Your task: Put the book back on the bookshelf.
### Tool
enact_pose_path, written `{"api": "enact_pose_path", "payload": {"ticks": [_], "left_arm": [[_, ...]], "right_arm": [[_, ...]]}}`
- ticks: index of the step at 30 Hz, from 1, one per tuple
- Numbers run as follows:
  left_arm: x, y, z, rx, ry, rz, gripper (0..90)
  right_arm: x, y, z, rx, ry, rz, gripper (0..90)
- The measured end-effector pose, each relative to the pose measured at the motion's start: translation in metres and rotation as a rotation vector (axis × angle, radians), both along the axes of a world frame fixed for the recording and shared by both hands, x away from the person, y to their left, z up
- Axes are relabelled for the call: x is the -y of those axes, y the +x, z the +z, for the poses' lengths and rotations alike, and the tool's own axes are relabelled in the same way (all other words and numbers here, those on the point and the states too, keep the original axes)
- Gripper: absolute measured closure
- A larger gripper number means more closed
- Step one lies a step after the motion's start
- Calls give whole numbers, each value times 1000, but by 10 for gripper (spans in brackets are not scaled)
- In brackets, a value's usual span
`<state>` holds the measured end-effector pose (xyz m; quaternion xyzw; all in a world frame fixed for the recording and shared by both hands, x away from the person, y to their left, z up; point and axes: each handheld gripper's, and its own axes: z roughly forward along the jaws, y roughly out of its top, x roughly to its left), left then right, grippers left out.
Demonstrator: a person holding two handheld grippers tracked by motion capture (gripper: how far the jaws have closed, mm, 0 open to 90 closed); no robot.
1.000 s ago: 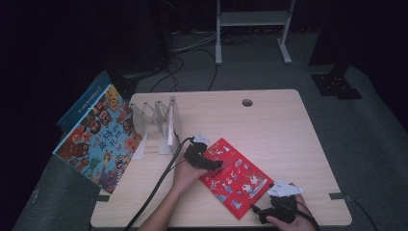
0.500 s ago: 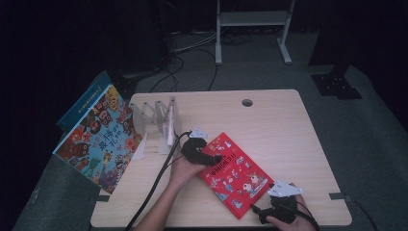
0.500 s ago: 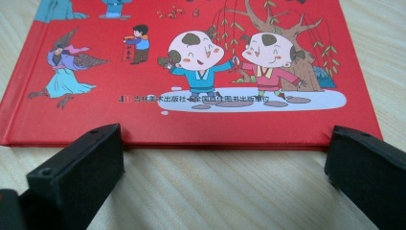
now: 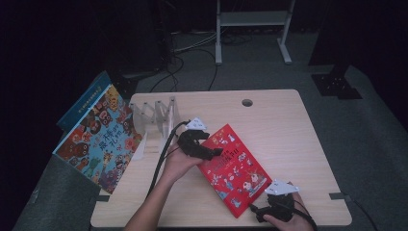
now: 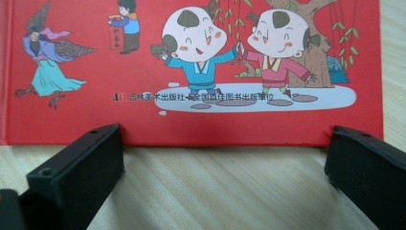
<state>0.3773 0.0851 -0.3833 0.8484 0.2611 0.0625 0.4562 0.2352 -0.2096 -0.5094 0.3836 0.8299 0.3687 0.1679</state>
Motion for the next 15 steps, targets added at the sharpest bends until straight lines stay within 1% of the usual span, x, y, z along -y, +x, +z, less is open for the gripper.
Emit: {"api": "enact_pose_path", "payload": {"ticks": [1,2,3,4,5,6,7,9,10,11,12,13,14,15], "left_arm": [[0,0,0,0,0,0,189],[-1,-3,8,14,-12,-16,206],[-1,-3,8,14,-12,-16,212],[0,-7,15,27,-14,-29,224],[0,-7,15,27,-14,-29,230],[2,-9,21,33,-11,-46,232],[2,-11,25,40,-7,-54,248],[1,-13,32,50,-17,-77,301],[1,-13,32,50,-17,-77,330],[1,-14,35,57,-21,-87,330],[2,-17,41,71,-21,-106,368],[2,-17,41,71,-21,-106,381],[4,-21,46,90,-15,-118,401],[4,-21,46,90,-15,-118,419]], "right_arm": [[0,0,0,0,0,0,0],[0,0,0,0,-1,-3,0],[0,0,0,0,-1,-3,0],[-1,0,0,-4,1,-3,0],[-1,0,0,-4,1,-3,0],[-1,1,0,-4,-1,-2,0],[-1,1,0,-4,-1,-2,0],[-1,1,0,-6,3,-3,0],[-1,1,0,-6,3,-3,0],[-1,1,0,-6,0,-1,0],[-1,1,1,-2,-3,3,0],[-1,1,1,-2,-3,3,0],[-1,1,1,-5,-1,2,0],[-1,1,1,-5,-1,2,0]]}}
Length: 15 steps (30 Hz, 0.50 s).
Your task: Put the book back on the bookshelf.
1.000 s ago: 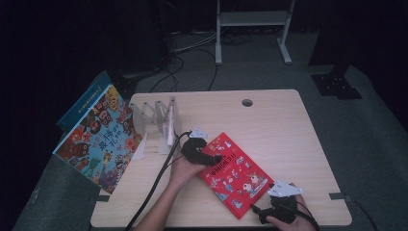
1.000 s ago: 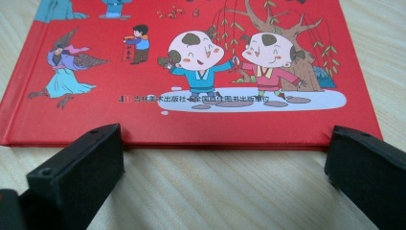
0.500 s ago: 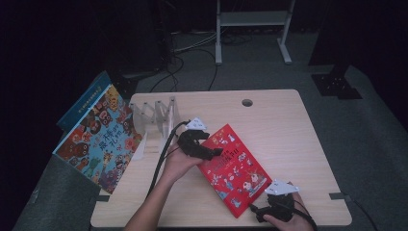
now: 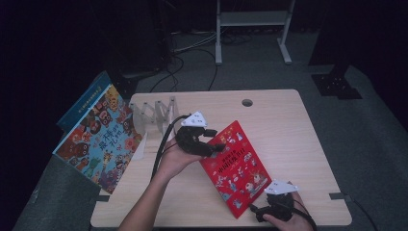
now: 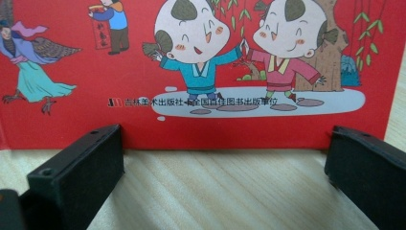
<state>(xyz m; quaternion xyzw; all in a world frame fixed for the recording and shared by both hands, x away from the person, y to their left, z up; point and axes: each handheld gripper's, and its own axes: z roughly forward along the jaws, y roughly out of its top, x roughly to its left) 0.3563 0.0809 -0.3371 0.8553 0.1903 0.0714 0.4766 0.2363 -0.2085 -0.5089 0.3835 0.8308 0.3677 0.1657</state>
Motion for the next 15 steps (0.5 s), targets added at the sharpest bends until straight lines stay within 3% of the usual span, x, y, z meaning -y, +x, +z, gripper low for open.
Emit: {"api": "enact_pose_path", "payload": {"ticks": [8,12,13,15], "left_arm": [[1,-5,11,37,-21,-31,562],[1,-7,14,35,-26,-47,609],[2,-8,13,1,-30,-95,634],[3,-11,13,-1,-48,-101,629]], "right_arm": [[-1,0,0,0,3,-1,0],[-1,-1,0,-1,4,2,0],[-1,-1,0,2,4,-3,0],[-2,-1,-1,4,3,-15,0]]}}
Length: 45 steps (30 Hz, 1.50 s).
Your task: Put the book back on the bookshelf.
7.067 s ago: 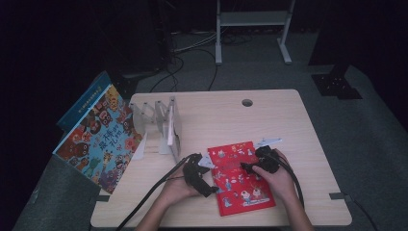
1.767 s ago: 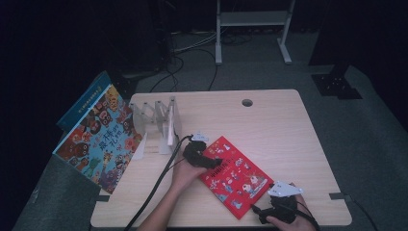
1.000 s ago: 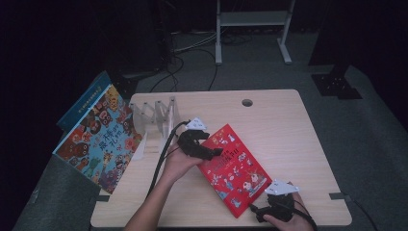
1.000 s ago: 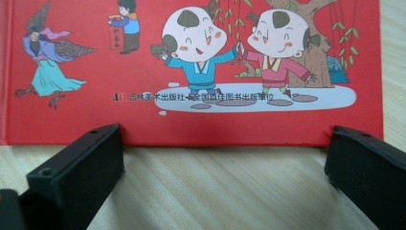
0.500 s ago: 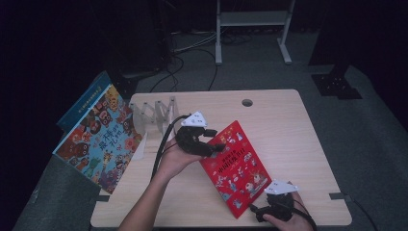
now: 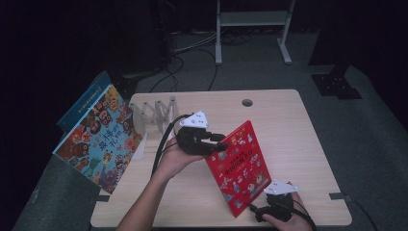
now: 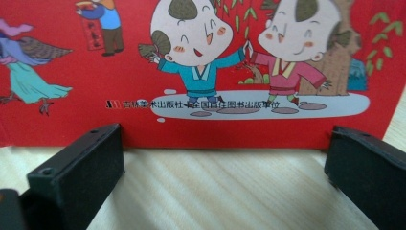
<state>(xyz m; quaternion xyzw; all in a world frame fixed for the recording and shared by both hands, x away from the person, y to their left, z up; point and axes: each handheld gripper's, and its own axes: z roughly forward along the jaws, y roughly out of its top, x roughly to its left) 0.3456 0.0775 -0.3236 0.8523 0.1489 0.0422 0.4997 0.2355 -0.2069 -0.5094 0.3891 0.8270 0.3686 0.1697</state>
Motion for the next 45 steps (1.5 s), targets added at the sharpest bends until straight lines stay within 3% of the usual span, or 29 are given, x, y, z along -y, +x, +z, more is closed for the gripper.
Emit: {"api": "enact_pose_path", "payload": {"ticks": [5,14,17,21,23,24,25,26,28,31,34,36,40,45], "left_arm": [[3,-4,4,29,44,12,639],[4,0,10,-6,70,14,675],[3,1,11,3,72,17,691],[-1,6,19,26,71,16,840],[0,7,17,16,62,14,797],[-1,15,8,-44,5,-17,794],[-1,15,8,-44,5,-17,794],[-4,21,4,-83,-27,-26,794],[-7,29,-4,-118,-48,-24,799],[-6,26,-4,-119,-68,-37,790],[-1,21,3,-94,-41,-63,784],[4,16,8,-84,-48,-91,779],[11,12,16,-56,-23,-103,777],[23,4,29,-33,0,-140,779]], "right_arm": [[0,0,0,-2,-1,1,0],[0,1,1,-6,-6,6,0],[0,2,1,-9,-7,9,0],[-4,4,3,-25,-11,18,0],[-6,5,3,-24,-16,15,0],[-9,5,3,-21,-21,-3,0],[-9,5,3,-21,-21,-3,0],[-9,5,3,-22,-21,-4,0],[-8,4,2,-19,-16,-21,0],[-8,4,2,-19,-16,-20,0],[-8,4,2,-19,-17,-21,0],[-8,4,3,-23,-18,-24,0],[-14,7,3,-23,-25,-41,0],[-27,14,4,-38,-31,-99,0]]}}
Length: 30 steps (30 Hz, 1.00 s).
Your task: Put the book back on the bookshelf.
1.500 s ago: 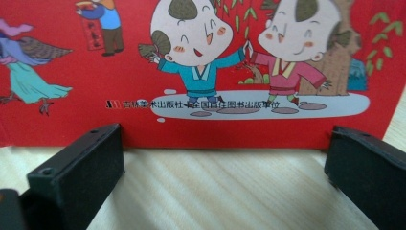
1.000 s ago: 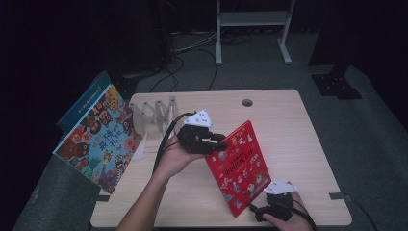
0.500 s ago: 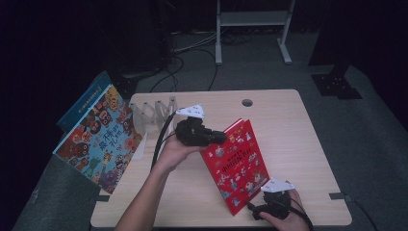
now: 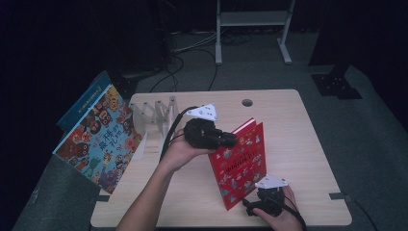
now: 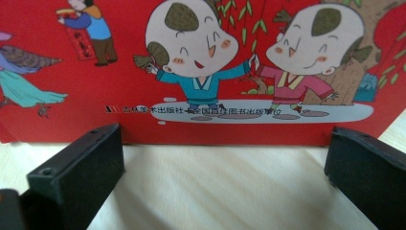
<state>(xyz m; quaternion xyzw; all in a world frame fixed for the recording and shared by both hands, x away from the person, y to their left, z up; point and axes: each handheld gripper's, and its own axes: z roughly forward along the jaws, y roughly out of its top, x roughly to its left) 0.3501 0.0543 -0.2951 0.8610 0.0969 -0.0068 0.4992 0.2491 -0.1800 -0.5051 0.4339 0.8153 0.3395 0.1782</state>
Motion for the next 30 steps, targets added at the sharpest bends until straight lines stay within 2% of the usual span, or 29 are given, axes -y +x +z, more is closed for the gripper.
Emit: {"api": "enact_pose_path", "payload": {"ticks": [6,7,12,15,16,17,19,22,23,24,25,26,27,30], "left_arm": [[13,-10,9,20,17,-40,778],[15,-12,11,39,29,-47,776],[13,-11,11,33,28,-29,753],[14,-15,12,64,52,-28,723],[15,-17,12,85,64,-26,657],[18,-24,11,164,114,19,630],[21,-26,6,160,125,8,626],[21,-27,6,162,115,5,676],[23,-28,7,164,115,-2,692],[23,-28,7,164,115,-2,700],[24,-30,8,181,125,3,714],[24,-30,8,181,125,3,742],[25,-30,9,197,139,9,780],[26,-30,9,184,133,-19,830]], "right_arm": [[-13,10,0,-2,2,-43,0],[-15,12,0,1,3,-51,0],[-15,14,0,2,1,-46,0],[-14,14,0,4,3,-42,0],[-14,15,0,-1,1,-37,0],[-14,14,0,0,1,-37,0],[-14,14,0,1,1,-39,0],[-14,14,0,2,1,-39,4],[-12,13,1,10,6,-46,43],[-12,13,1,10,6,-46,43],[-9,12,1,20,15,-53,109],[-9,12,1,20,15,-53,109],[-5,11,2,33,22,-60,159],[-4,10,2,38,23,-47,179]]}}
